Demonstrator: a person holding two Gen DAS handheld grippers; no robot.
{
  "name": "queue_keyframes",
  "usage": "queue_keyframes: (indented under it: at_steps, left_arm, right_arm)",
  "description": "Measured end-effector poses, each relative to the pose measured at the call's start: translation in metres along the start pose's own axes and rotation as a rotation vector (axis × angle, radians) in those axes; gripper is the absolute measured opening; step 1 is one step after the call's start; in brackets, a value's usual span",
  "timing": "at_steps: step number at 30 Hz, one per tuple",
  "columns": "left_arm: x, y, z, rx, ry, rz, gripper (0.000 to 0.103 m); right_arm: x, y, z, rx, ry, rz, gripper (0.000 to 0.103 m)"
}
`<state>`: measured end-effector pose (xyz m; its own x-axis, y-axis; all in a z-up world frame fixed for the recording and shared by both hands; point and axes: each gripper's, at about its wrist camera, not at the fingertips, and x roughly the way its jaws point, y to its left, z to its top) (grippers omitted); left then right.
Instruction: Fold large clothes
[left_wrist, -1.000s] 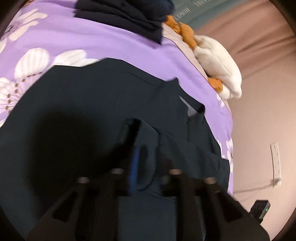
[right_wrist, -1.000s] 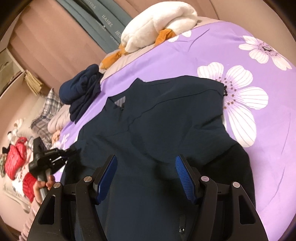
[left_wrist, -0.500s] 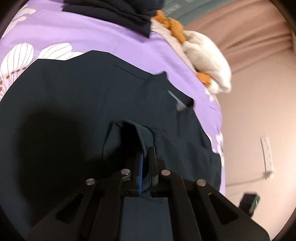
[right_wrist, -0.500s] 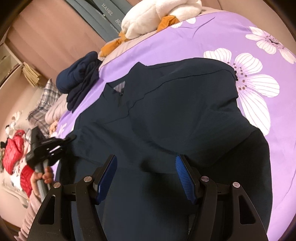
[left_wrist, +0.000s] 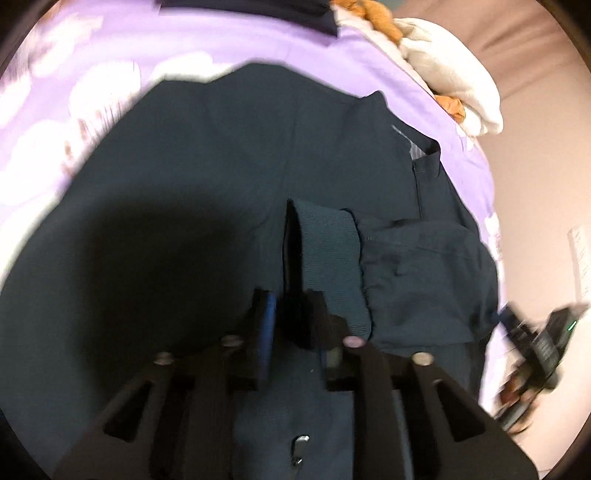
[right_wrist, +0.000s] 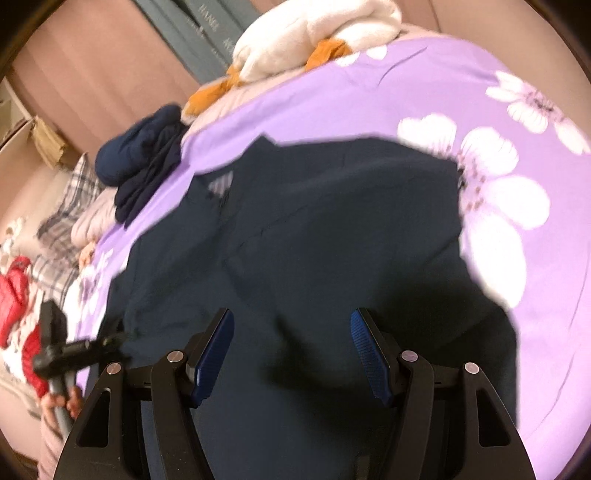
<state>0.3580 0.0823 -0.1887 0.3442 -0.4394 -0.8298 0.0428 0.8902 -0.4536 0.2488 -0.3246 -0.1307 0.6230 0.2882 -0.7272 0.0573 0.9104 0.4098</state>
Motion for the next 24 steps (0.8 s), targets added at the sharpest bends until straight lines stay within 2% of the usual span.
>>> queue_keyframes:
  at_steps: [3, 7, 8, 10, 12, 14, 16, 17, 19, 20, 21, 24]
  left_arm:
    - [-0.017, -0.009, -0.003, 0.056, -0.036, 0.012, 0.039]
    - [-0.032, -0.012, 0.002, 0.041, -0.109, 0.053, 0.038]
    - [-0.037, -0.016, 0.006, 0.040, -0.152, 0.046, 0.038]
    - [-0.033, -0.028, 0.011, 0.051, -0.174, 0.004, 0.037]
    - [-0.018, -0.046, 0.015, 0.091, -0.146, -0.040, 0.037]
    - [0.007, -0.063, 0.018, 0.119, -0.099, -0.064, 0.035]
    - [0.029, -0.066, 0.018, 0.123, -0.053, -0.036, 0.031]
    - [0.036, -0.066, 0.018, 0.126, -0.040, -0.017, 0.031]
    - [0.052, -0.061, 0.015, 0.124, -0.005, 0.019, 0.030]
    - [0.058, -0.058, 0.013, 0.126, 0.009, 0.029, 0.024]
    - [0.059, -0.057, 0.013, 0.134, 0.008, 0.033, 0.024]
    - [0.053, -0.057, 0.014, 0.163, 0.009, 0.028, 0.025]
  right_arm:
    - [-0.011, -0.002, 0.014, -0.005, -0.056, -0.006, 0.065]
    - [-0.007, -0.007, 0.033, -0.015, -0.083, -0.058, 0.065]
    - [-0.003, -0.007, 0.036, -0.015, -0.078, -0.067, 0.065]
    - [0.005, -0.005, 0.039, -0.035, -0.069, -0.079, 0.065]
    - [0.017, -0.003, 0.043, -0.057, -0.068, -0.100, 0.063]
    - [0.028, -0.003, 0.045, -0.074, -0.060, -0.090, 0.053]
    - [0.042, -0.004, 0.046, -0.101, -0.032, -0.080, 0.050]
    - [0.049, -0.007, 0.046, -0.113, -0.020, -0.118, 0.050]
    - [0.064, -0.026, 0.048, -0.105, 0.007, -0.253, 0.049]
    - [0.068, -0.035, 0.050, -0.094, 0.016, -0.284, 0.045]
    - [0.071, -0.049, 0.051, -0.069, 0.032, -0.294, 0.043]
    - [0.051, -0.072, 0.055, 0.039, -0.001, -0.162, 0.044]
